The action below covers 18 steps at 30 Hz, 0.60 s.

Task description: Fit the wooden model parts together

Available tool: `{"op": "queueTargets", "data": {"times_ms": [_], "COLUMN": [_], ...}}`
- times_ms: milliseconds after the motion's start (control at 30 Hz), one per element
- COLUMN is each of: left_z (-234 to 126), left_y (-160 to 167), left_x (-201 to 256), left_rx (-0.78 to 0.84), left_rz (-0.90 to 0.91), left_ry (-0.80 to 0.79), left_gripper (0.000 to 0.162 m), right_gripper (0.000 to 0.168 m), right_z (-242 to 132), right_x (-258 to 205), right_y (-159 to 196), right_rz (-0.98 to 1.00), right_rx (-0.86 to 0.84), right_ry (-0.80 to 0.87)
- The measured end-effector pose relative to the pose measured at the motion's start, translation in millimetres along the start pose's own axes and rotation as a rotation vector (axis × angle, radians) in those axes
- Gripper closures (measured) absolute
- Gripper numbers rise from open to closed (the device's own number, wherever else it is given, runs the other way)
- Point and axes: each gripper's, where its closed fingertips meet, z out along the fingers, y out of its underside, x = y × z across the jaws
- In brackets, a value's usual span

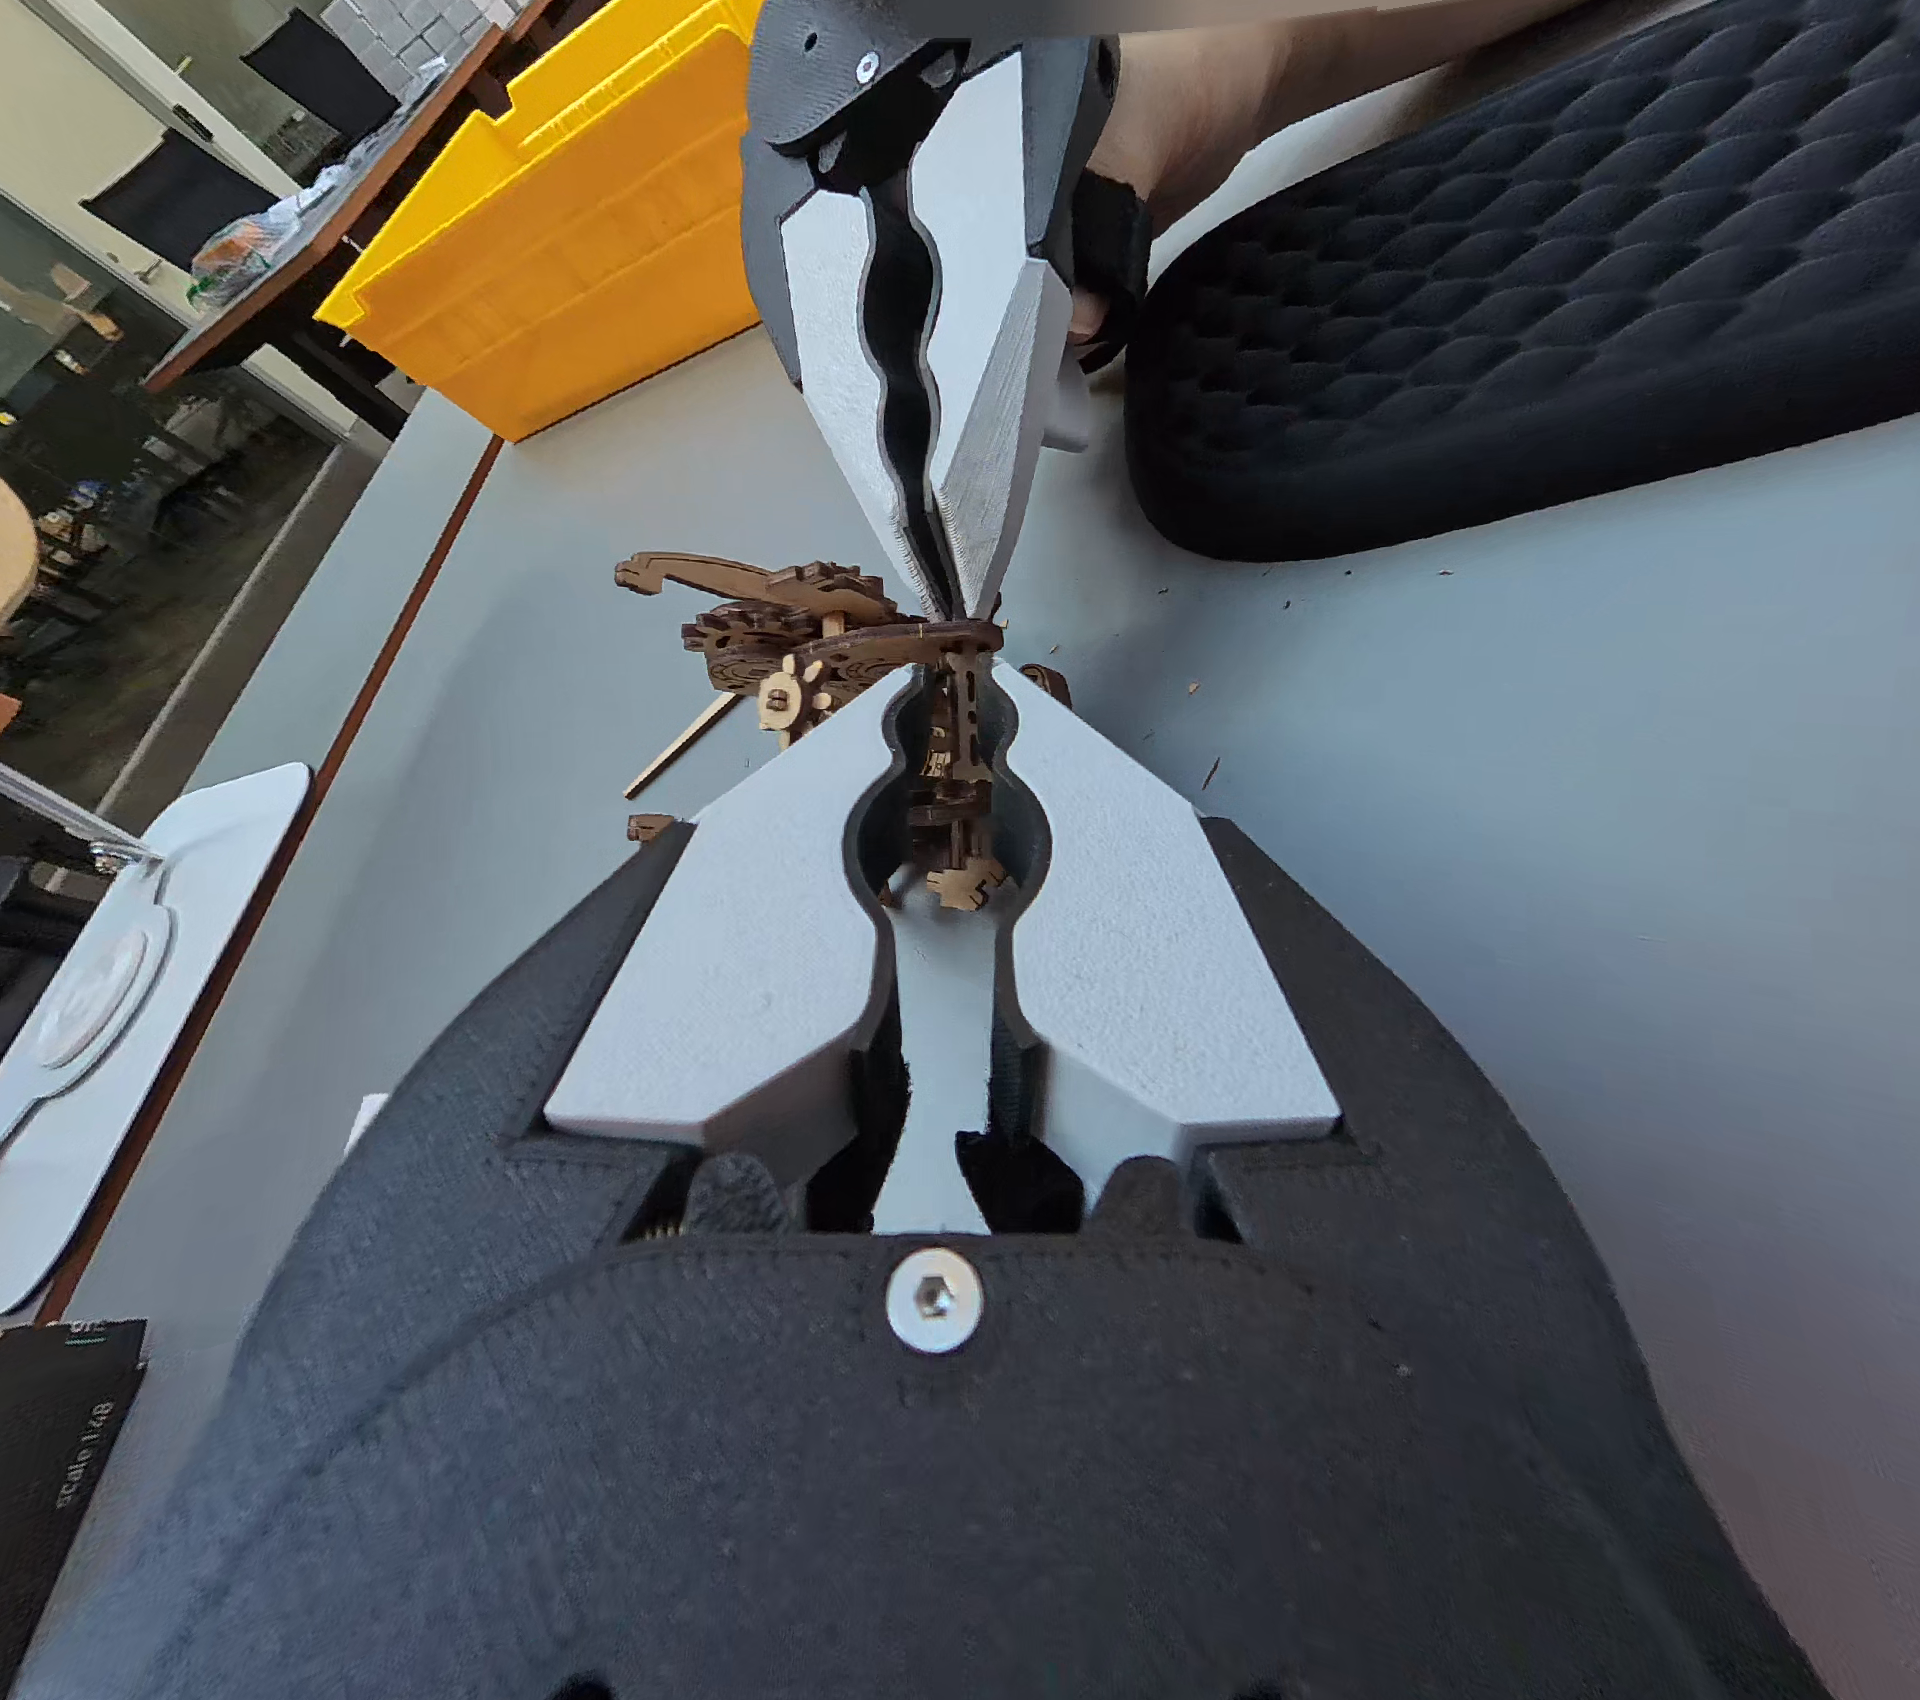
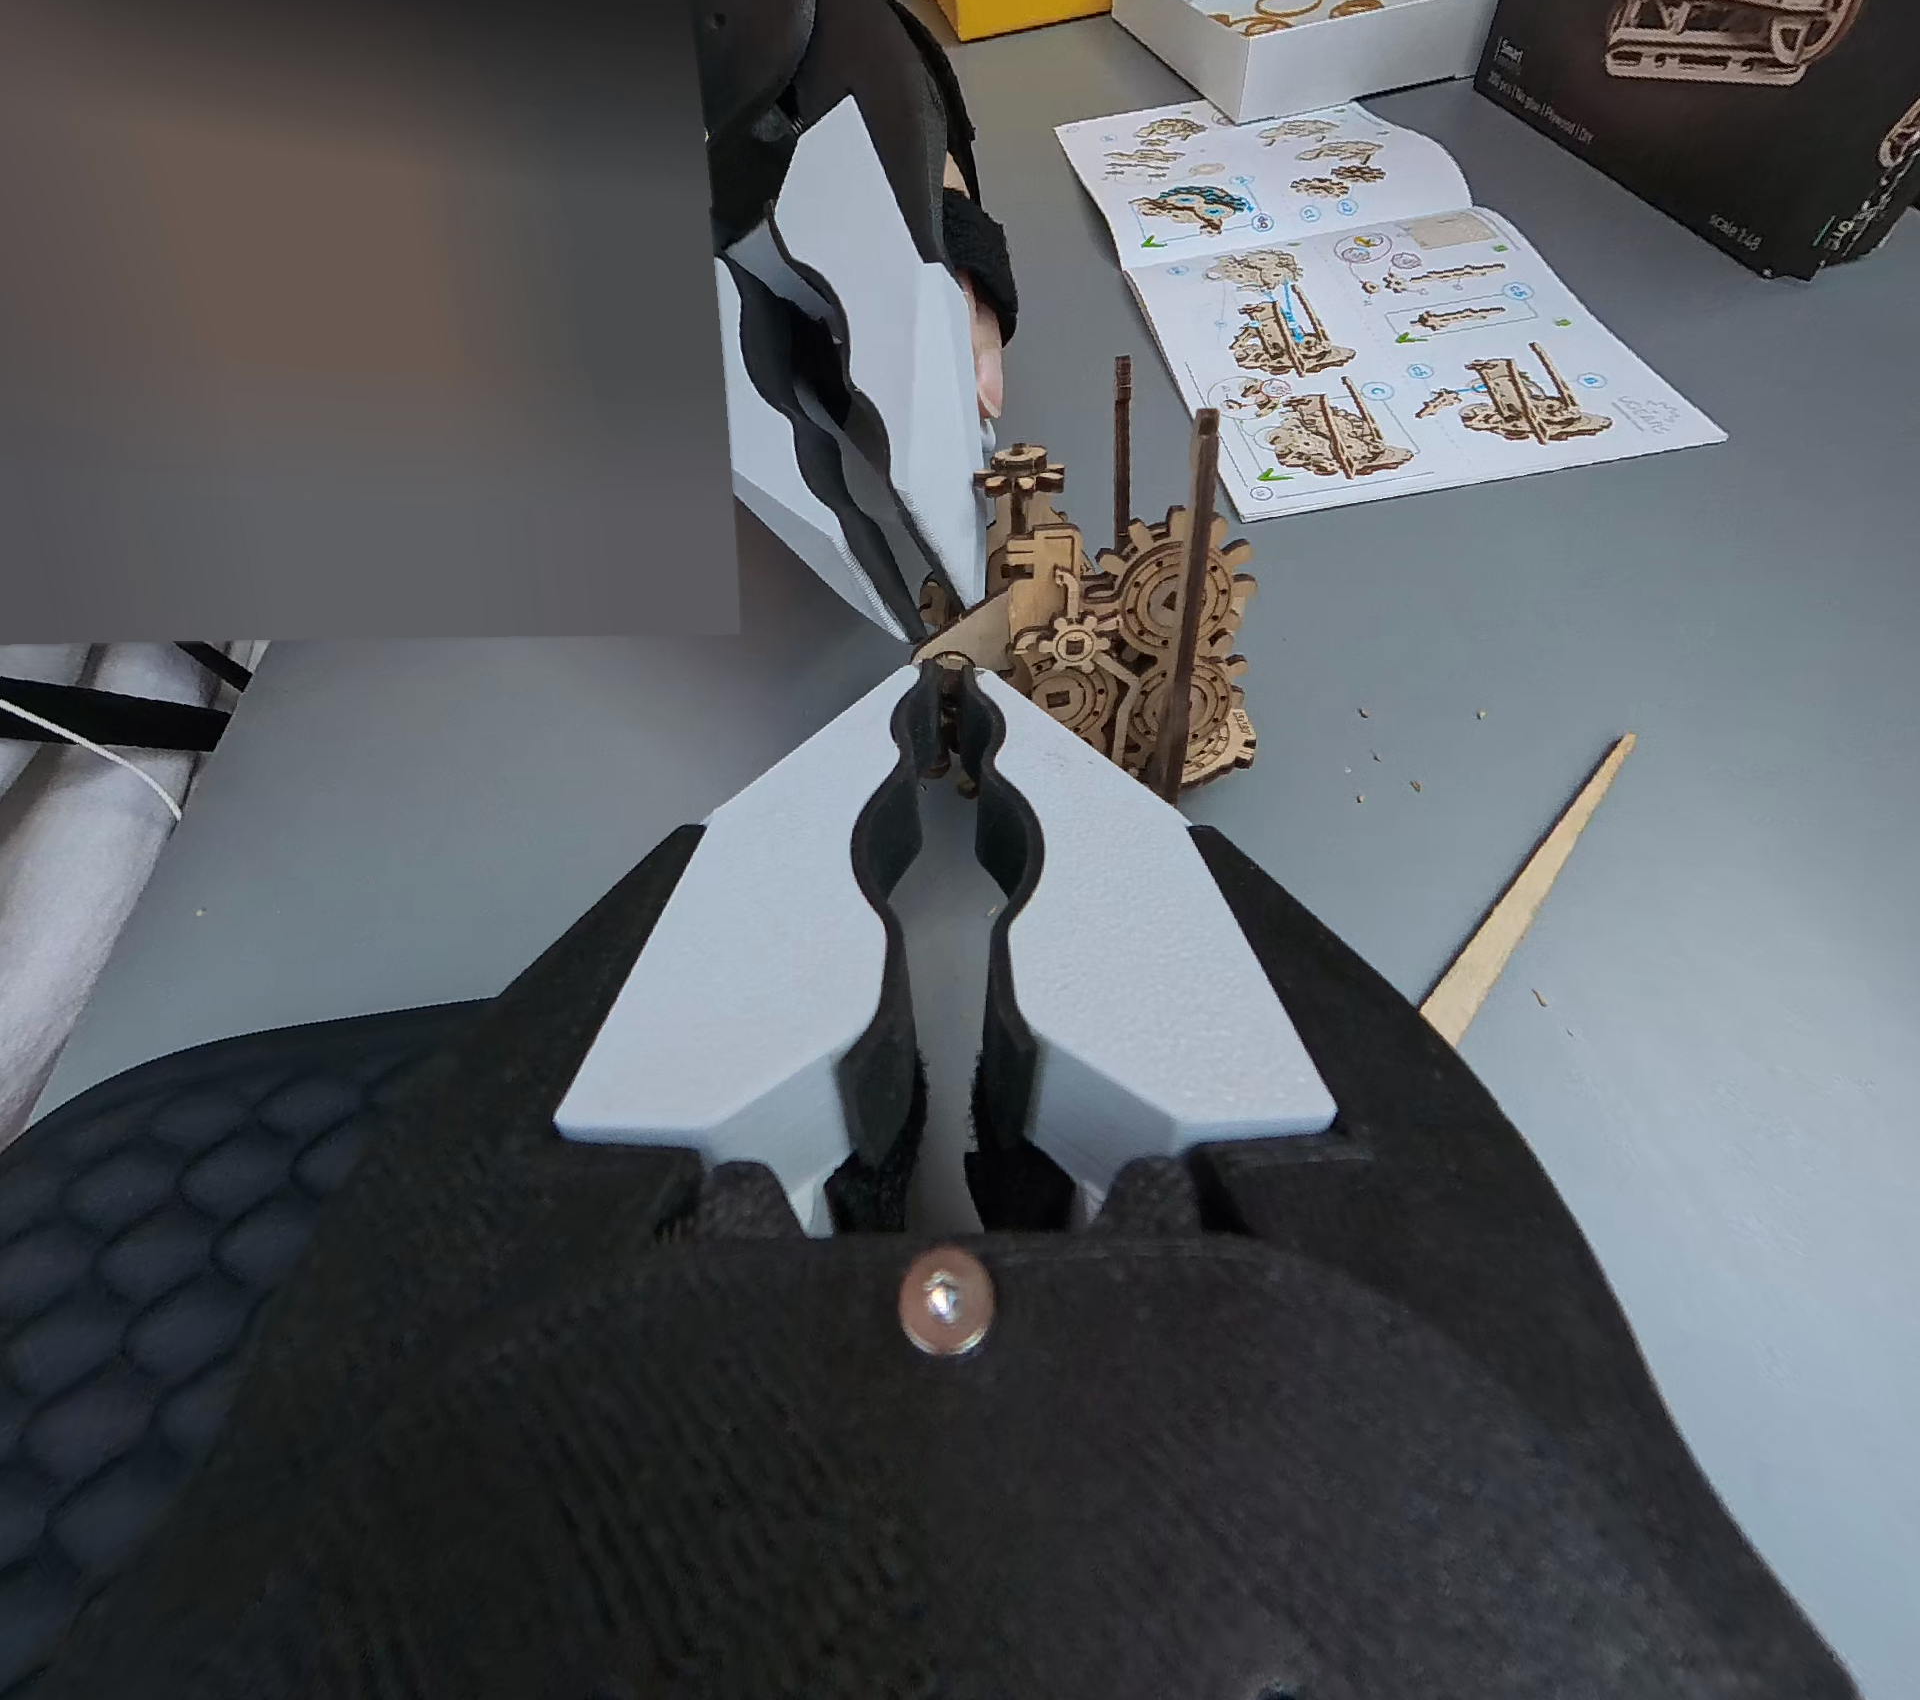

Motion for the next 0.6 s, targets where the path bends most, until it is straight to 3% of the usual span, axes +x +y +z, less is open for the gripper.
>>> {"op": "queueTargets", "data": {"times_ms": [367,600], "left_z": [-0.4,1.6], "left_y": [10.4,11.9], "left_x": [4.9,1.6], "left_rx": [-0.036,-0.032], "left_rz": [-0.120,-0.119], "left_ry": [0.101,0.071], "left_gripper": [0.159,0.160], "right_gripper": [0.167,0.167], "right_z": [5.0,5.6], "right_x": [-3.4,-0.4], "right_y": [0.0,0.5], "right_rz": [-0.062,-0.087], "right_rx": [-0.008,-0.014], "right_ry": [0.005,0.044]}}
